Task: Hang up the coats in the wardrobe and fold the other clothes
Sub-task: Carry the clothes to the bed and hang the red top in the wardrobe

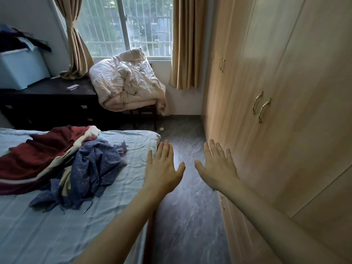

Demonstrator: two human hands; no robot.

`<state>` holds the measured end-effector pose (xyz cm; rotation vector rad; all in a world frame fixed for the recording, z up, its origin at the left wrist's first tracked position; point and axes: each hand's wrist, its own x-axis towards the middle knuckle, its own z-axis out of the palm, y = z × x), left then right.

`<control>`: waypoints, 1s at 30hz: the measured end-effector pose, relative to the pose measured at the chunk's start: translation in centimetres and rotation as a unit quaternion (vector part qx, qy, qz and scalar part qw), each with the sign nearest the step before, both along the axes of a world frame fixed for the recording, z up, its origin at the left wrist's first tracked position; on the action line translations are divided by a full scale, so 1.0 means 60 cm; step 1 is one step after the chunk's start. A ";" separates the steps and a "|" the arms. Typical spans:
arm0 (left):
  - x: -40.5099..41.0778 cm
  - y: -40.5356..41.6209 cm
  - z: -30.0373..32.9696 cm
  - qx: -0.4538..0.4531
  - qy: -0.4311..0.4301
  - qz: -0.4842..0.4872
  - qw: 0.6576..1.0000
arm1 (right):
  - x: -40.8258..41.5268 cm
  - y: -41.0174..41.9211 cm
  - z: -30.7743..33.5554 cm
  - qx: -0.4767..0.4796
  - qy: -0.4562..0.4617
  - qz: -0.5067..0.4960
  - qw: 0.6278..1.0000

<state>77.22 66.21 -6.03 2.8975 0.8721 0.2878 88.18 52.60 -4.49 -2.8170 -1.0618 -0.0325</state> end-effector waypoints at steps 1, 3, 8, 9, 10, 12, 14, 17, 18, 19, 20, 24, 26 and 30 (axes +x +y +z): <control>0.024 0.008 0.001 0.003 -0.003 0.000 1.000 | 0.025 0.009 -0.001 0.003 0.001 0.001 1.000; 0.069 0.023 0.001 0.008 -0.004 0.005 1.000 | 0.071 0.025 -0.004 0.008 0.006 0.008 1.000; 0.156 0.048 -0.005 -0.002 0.008 0.009 1.000 | 0.165 0.055 -0.015 0.009 0.014 0.020 1.000; 0.169 0.053 -0.006 -0.002 0.010 0.010 1.000 | 0.180 0.061 -0.017 0.007 0.018 0.021 1.000; 0.182 0.058 -0.008 -0.002 0.013 0.012 1.000 | 0.194 0.067 -0.019 0.003 0.020 0.021 1.000; 0.210 0.071 -0.010 -0.002 0.018 0.017 1.000 | 0.223 0.080 -0.023 -0.004 0.021 0.019 1.000; 0.238 0.086 -0.013 -0.003 0.022 0.020 1.000 | 0.254 0.097 -0.028 -0.007 0.023 0.015 1.000; 0.277 0.111 -0.018 -0.007 0.027 0.019 0.999 | 0.293 0.123 -0.033 -0.011 0.034 0.016 0.999; 0.289 0.121 -0.020 -0.010 0.029 0.019 0.999 | 0.305 0.133 -0.036 -0.013 0.037 0.018 0.999; 0.303 0.133 -0.022 -0.013 0.032 0.020 0.999 | 0.317 0.144 -0.038 -0.016 0.038 0.019 0.999; 0.317 0.145 -0.025 -0.013 0.035 0.019 0.999 | 0.330 0.156 -0.041 -0.021 0.037 0.020 0.999; 0.381 0.207 -0.028 -0.017 0.045 0.016 0.999 | 0.393 0.216 -0.046 -0.032 0.035 0.011 0.999; 0.418 0.248 -0.025 -0.024 0.045 0.022 0.998 | 0.426 0.255 -0.041 -0.034 0.027 0.007 0.999; 0.492 0.339 -0.014 -0.018 0.035 0.026 0.999 | 0.493 0.345 -0.015 -0.047 0.014 0.018 0.999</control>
